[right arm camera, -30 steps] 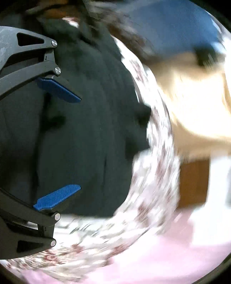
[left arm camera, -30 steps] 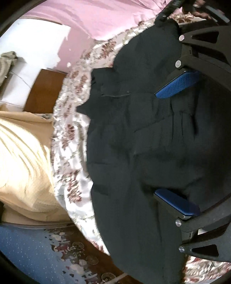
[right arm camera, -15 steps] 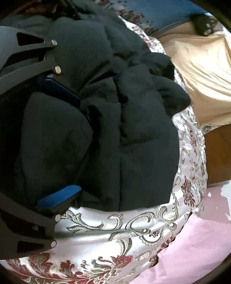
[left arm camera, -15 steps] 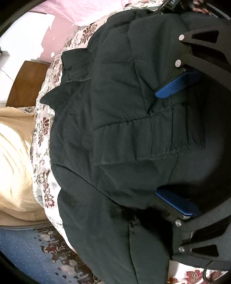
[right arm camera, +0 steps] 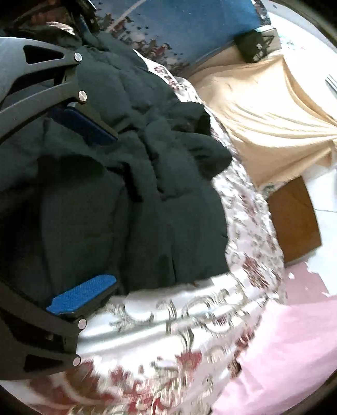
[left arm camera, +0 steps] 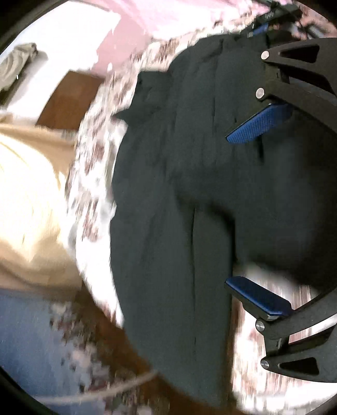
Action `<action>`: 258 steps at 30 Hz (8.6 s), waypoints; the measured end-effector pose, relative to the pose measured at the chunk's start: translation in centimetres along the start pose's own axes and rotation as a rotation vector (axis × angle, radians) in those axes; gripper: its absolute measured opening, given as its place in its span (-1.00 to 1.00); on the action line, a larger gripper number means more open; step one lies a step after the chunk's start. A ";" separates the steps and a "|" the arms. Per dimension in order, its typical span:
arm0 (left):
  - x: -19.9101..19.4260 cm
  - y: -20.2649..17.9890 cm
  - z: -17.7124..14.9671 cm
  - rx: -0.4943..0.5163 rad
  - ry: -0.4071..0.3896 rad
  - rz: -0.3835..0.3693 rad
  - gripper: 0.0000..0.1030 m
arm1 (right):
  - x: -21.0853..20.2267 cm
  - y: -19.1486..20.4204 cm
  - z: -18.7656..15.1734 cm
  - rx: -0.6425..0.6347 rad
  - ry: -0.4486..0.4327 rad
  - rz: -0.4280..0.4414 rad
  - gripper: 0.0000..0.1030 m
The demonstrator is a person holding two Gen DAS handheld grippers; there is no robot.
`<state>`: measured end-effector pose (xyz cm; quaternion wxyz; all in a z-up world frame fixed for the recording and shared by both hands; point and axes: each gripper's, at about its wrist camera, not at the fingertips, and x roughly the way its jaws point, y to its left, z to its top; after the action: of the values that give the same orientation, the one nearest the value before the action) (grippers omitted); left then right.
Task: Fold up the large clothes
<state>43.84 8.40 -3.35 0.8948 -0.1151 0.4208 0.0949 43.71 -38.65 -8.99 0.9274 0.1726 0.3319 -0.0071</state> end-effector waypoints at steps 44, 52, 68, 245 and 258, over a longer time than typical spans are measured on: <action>2.5 31.5 -2.0 -1.038 -0.027 -0.085 -0.79 | 10.5 34.9 -9.1 -0.639 0.109 -0.111 0.98; -4.5 27.0 2.2 -0.894 -0.213 -0.139 -0.82 | 2.9 31.4 -6.0 -0.509 0.148 0.105 0.98; -9.1 0.4 6.6 -0.296 -0.218 -0.198 -0.85 | -7.7 11.2 -1.9 -0.285 0.036 0.000 0.98; 14.1 -14.1 4.5 0.183 -0.059 -0.292 -0.91 | 9.4 9.0 3.6 -0.359 0.042 -0.020 -0.81; 13.8 -13.6 3.8 0.178 -0.128 -0.330 -0.91 | 8.1 8.9 3.5 -0.346 -0.024 -0.013 -0.52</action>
<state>58.91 -2.47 -10.02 0.9298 -0.0965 0.3454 -0.0834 53.32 -30.63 -8.74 0.9471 0.0083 0.3180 0.0421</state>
